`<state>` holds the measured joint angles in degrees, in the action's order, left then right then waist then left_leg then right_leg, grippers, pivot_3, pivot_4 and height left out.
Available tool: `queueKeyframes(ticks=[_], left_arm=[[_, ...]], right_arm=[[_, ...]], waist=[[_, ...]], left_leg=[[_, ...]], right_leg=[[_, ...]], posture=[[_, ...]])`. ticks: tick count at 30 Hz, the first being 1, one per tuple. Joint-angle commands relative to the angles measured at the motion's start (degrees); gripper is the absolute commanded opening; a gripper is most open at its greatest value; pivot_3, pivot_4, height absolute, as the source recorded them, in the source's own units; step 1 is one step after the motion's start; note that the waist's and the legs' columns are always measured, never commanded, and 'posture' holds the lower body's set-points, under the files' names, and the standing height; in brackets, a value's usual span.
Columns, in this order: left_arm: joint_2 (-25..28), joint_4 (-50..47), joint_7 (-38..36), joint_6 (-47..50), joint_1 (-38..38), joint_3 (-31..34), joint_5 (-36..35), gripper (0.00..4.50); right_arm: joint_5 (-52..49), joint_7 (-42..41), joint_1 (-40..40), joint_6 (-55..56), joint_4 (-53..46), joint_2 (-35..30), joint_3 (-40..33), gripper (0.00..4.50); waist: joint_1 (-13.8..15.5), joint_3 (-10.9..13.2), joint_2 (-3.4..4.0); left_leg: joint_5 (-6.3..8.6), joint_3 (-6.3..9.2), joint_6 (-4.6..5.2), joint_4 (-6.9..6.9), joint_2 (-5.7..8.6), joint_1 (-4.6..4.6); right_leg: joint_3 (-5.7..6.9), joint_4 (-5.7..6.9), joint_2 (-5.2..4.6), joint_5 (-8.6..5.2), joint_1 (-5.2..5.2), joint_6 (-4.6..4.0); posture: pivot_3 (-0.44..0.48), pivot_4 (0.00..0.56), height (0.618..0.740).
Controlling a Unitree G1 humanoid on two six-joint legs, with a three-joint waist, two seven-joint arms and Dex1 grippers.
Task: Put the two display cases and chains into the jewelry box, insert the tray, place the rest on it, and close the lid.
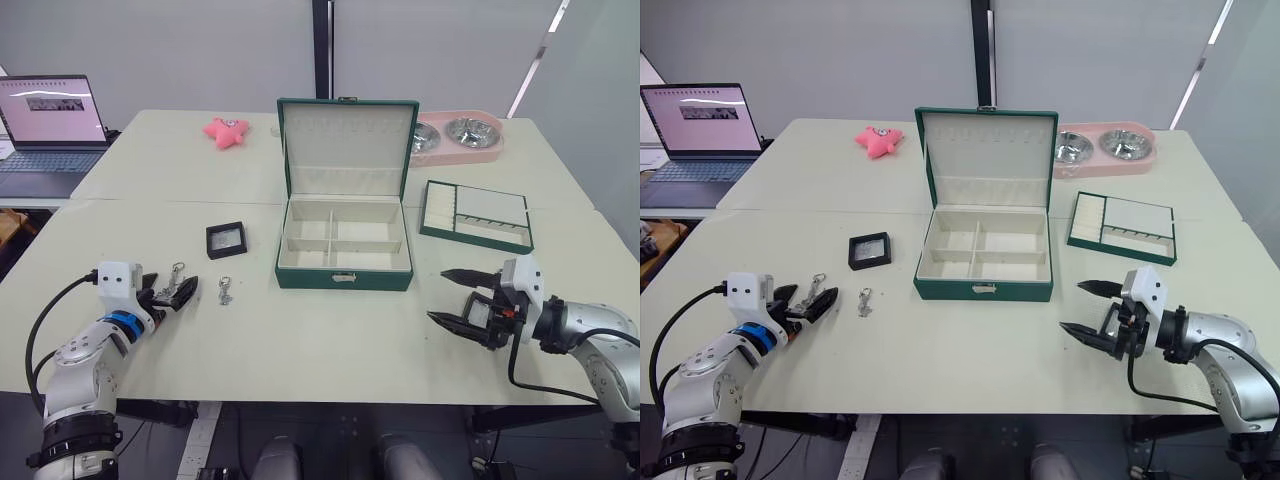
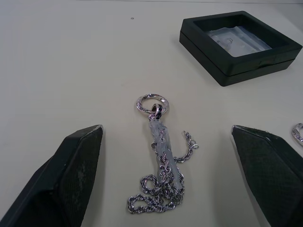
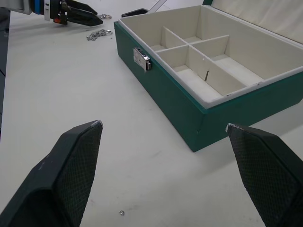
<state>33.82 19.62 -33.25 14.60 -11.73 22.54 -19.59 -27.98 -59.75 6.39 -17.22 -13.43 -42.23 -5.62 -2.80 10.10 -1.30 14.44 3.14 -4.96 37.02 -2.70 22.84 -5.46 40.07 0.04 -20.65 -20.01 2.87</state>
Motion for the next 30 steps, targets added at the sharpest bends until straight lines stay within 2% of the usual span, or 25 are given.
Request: queueKeyframes(ticks=[1,4,12,17,30], left_arm=[[0.84,0.96,0.16,1.07,1.25,-0.85,1.14,4.5],[1.01,1.67,0.01,1.22,1.2,-1.03,1.43,3.93],[1.77,4.76,-0.55,0.59,-0.38,-1.62,2.16,1.54],[2.17,5.89,-0.75,0.11,-0.8,-1.71,2.5,0.03],[2.48,5.79,-1.55,-0.47,-0.1,-0.76,1.68,0.01]], right_arm=[[-0.99,-0.54,0.99,0.67,-2.86,0.06,-0.35,4.44],[-0.88,-1.14,0.78,1.27,-3.48,0.24,0.36,4.5],[-5.39,-2.37,1.47,-2.11,-9.1,1.19,2.55,4.5],[-5.21,-2.9,0.69,-1.51,-9.1,2.13,3.76,4.5],[-4.18,-4.65,-0.71,2.25,-5.37,3.52,3.54,4.5]], waist=[[-0.04,-0.01,0.02],[-0.08,-0.02,0.04],[0.05,-0.08,0.13],[0.11,-0.14,0.15],[-0.05,-0.24,0.28]], left_leg=[[0.0,0.0,0.0,0.0,0.0,-0.01],[0.0,-0.01,0.0,0.0,0.0,-0.02],[0.0,0.01,0.0,0.0,0.02,-0.02],[0.0,0.04,0.0,0.01,0.03,-0.05],[0.0,0.01,0.0,0.0,0.02,-0.08]], right_leg=[[0.0,0.0,0.0,0.0,0.0,0.0],[-0.01,0.0,0.0,0.0,0.01,0.0],[0.0,-0.01,-0.02,0.0,0.04,0.0],[0.04,-0.01,-0.02,0.0,0.1,0.0],[0.01,-0.01,-0.02,0.0,0.1,0.0]], posture=[[0.0,0.15,0.74],[0.0,0.15,0.74],[0.0,0.15,0.74],[0.0,0.15,0.74],[0.0,0.15,0.74]])
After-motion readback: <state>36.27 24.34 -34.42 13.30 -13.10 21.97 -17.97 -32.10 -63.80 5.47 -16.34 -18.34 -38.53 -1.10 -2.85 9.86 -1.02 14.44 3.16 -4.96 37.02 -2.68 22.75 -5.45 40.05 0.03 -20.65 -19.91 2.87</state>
